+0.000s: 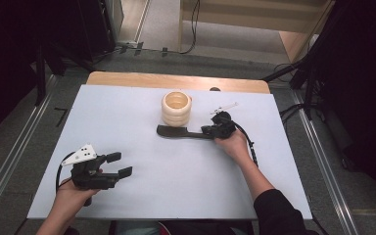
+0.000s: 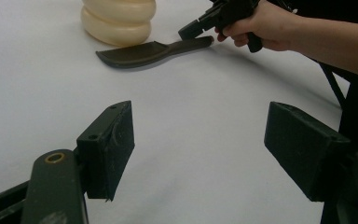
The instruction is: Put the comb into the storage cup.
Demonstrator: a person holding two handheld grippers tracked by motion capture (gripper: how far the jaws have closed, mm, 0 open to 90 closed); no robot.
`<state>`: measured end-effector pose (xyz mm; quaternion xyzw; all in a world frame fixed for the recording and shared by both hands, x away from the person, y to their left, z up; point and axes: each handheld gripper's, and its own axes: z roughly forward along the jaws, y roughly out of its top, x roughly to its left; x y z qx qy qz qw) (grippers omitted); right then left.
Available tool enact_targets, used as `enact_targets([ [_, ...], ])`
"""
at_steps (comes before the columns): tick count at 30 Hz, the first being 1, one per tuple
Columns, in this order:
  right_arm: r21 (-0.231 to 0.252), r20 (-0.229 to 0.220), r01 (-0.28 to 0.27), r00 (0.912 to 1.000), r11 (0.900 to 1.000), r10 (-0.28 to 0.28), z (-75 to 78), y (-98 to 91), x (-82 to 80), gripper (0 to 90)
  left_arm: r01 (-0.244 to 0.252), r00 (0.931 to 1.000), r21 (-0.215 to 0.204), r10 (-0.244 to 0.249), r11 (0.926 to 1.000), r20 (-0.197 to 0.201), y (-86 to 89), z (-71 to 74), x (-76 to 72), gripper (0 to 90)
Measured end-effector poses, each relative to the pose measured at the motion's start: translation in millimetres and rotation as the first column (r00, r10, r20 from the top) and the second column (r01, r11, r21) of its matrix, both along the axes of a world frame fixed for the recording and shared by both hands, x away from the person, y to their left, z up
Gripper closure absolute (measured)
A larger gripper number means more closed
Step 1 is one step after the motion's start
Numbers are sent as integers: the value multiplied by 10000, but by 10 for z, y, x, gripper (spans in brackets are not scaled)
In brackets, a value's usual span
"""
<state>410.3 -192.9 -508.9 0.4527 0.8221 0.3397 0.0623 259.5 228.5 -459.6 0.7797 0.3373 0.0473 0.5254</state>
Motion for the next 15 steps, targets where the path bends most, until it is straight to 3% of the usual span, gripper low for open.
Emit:
enact_targets([
  [15,186,-223,-917,9955,9956,921,-1,7,-238,876,-16,10000,41,16,10000,-4,-9,-1,0,250],
])
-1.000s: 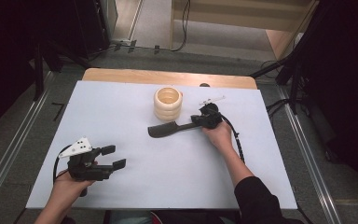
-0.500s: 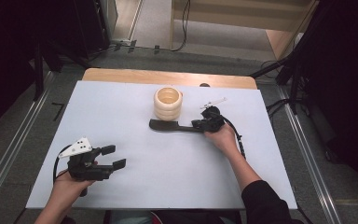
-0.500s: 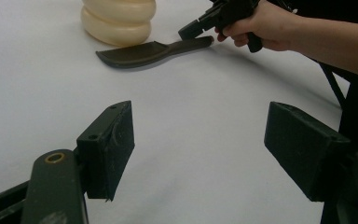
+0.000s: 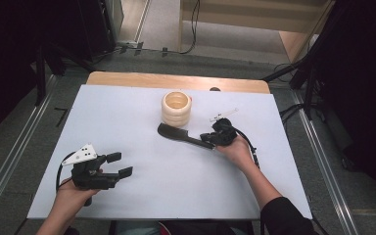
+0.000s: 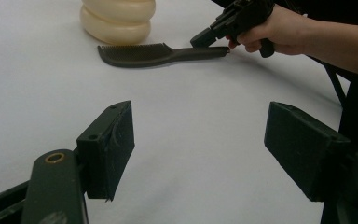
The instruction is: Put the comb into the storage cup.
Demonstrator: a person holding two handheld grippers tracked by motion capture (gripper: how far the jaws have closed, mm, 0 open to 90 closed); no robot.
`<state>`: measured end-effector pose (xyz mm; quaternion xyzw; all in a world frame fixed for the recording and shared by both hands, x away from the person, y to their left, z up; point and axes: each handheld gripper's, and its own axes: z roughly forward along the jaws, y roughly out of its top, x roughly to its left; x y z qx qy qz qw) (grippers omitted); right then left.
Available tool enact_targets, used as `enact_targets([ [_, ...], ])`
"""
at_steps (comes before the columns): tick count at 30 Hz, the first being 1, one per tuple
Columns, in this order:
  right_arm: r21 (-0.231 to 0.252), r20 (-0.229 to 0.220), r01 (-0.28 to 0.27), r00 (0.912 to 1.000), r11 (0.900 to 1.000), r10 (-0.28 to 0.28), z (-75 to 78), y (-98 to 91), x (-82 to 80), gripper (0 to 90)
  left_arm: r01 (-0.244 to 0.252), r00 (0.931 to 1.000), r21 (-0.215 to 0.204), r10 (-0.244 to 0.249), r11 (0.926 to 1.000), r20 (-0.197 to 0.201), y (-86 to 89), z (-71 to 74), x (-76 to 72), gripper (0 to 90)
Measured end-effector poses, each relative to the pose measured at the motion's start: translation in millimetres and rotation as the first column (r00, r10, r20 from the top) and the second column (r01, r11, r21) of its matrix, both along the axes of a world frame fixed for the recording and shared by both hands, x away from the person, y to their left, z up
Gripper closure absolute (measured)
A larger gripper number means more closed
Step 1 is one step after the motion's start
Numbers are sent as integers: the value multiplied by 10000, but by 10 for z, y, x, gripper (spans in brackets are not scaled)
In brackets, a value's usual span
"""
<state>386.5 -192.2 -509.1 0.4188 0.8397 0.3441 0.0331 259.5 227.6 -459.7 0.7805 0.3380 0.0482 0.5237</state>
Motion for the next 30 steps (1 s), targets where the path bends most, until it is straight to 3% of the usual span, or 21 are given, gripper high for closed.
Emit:
enact_targets([
  [14,257,-127,-659,9977,9975,662,-13,82,-250,876,66,10000,-11,-66,10000,-1,-6,1,-1,250],
  [23,521,-213,-928,9953,9943,940,-30,126,-327,876,81,10000,31,-81,10000,1,-12,-2,4,250],
  [27,371,-41,-867,9962,9955,869,-15,124,-351,845,77,10000,-23,-78,10000,-15,-10,-2,4,250],
  [30,569,124,-675,9977,9961,669,51,71,-364,814,72,10000,-30,-72,10000,-21,-8,-1,4,250],
])
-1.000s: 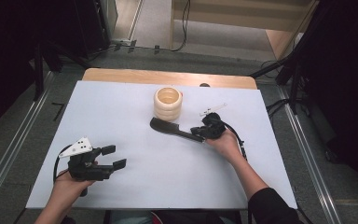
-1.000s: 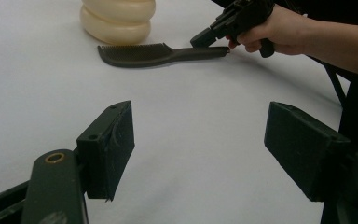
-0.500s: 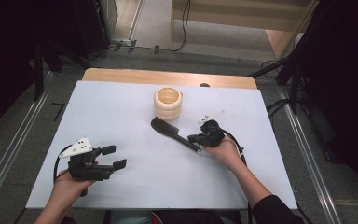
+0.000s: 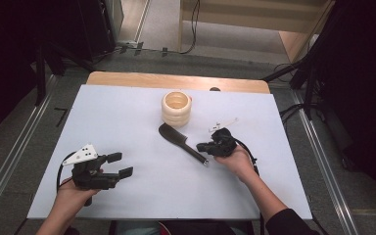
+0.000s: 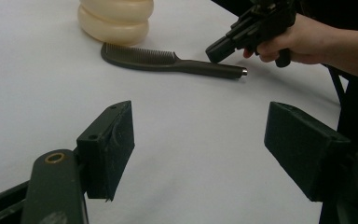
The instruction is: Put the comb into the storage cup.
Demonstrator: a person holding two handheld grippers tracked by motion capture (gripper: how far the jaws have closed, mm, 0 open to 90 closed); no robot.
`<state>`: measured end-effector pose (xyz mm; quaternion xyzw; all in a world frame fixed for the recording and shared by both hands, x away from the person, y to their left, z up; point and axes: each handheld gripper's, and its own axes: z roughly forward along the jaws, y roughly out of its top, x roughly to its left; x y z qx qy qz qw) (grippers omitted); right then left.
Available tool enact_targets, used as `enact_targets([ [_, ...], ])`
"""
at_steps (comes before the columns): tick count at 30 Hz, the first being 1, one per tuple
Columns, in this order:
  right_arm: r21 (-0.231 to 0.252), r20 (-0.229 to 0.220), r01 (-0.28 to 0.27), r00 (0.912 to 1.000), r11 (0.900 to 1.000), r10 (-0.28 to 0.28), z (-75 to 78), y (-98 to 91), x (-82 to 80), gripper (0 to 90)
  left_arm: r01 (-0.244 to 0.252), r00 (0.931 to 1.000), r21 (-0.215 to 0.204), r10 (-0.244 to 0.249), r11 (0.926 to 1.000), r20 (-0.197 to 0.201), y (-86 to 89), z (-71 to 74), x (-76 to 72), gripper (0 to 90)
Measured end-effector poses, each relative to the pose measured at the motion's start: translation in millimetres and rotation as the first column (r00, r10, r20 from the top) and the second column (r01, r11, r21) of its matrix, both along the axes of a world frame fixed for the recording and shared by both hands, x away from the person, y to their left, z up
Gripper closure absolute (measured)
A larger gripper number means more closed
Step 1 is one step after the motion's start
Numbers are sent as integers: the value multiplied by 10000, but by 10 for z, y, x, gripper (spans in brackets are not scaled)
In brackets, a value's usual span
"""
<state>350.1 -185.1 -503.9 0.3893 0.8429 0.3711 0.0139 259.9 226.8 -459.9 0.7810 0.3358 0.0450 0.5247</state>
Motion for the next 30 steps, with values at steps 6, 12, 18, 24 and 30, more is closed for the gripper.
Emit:
enact_targets([
  [6,822,529,282,9981,9962,-327,174,-98,-124,586,23,10000,4,-23,10000,-14,-2,0,2,250],
  [12,1647,1062,322,9931,9858,-502,273,-163,-248,462,14,10000,15,-14,10000,-1,-5,1,1,250],
  [18,2214,1718,336,9824,9746,-729,345,-248,-418,343,29,10000,53,-29,10000,0,-7,2,0,250],
  [24,2686,2444,262,9651,9629,-944,407,-352,-582,258,50,10000,43,-50,10000,-20,-10,2,1,250],
  [30,2943,2675,319,9568,9552,-1143,448,-473,-735,231,58,10000,64,-58,10000,-20,-12,2,0,250],
])
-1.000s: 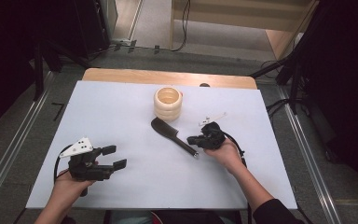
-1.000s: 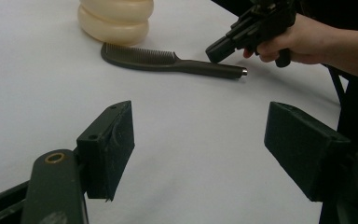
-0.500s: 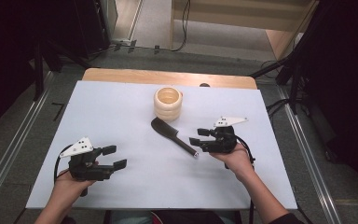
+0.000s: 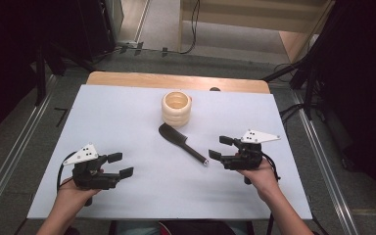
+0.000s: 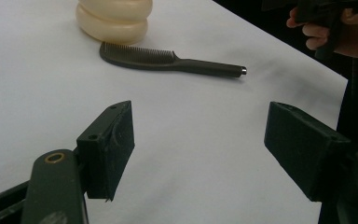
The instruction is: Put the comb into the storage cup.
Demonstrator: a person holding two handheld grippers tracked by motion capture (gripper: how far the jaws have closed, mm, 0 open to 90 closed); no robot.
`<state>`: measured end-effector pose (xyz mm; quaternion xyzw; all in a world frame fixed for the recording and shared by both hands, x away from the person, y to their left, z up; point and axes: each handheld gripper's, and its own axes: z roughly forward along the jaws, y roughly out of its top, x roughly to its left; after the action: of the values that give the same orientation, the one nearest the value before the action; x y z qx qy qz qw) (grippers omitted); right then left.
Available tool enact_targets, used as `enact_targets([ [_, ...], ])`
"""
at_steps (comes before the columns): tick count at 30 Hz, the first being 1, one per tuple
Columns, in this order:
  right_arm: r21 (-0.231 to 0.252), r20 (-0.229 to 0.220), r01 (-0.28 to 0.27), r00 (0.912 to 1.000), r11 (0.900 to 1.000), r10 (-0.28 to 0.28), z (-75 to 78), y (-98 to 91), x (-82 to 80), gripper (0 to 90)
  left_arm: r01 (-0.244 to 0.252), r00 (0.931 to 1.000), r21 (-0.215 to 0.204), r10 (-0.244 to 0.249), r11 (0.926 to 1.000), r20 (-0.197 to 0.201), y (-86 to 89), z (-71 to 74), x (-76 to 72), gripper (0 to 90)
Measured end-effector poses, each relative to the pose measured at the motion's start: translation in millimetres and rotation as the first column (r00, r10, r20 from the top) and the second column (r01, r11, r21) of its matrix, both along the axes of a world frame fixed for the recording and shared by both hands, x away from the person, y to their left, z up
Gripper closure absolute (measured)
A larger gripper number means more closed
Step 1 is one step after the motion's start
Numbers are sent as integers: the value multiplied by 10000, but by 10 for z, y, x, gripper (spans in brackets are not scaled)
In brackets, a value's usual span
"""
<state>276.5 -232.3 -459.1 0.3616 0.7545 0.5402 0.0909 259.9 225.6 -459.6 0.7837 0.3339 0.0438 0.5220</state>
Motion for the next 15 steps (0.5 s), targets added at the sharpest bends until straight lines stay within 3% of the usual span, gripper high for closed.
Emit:
enact_targets([
  [15,43,105,462,9989,9989,-463,-31,-302,-348,200,2,10000,-11,-2,10000,-27,-8,-2,3,250],
])
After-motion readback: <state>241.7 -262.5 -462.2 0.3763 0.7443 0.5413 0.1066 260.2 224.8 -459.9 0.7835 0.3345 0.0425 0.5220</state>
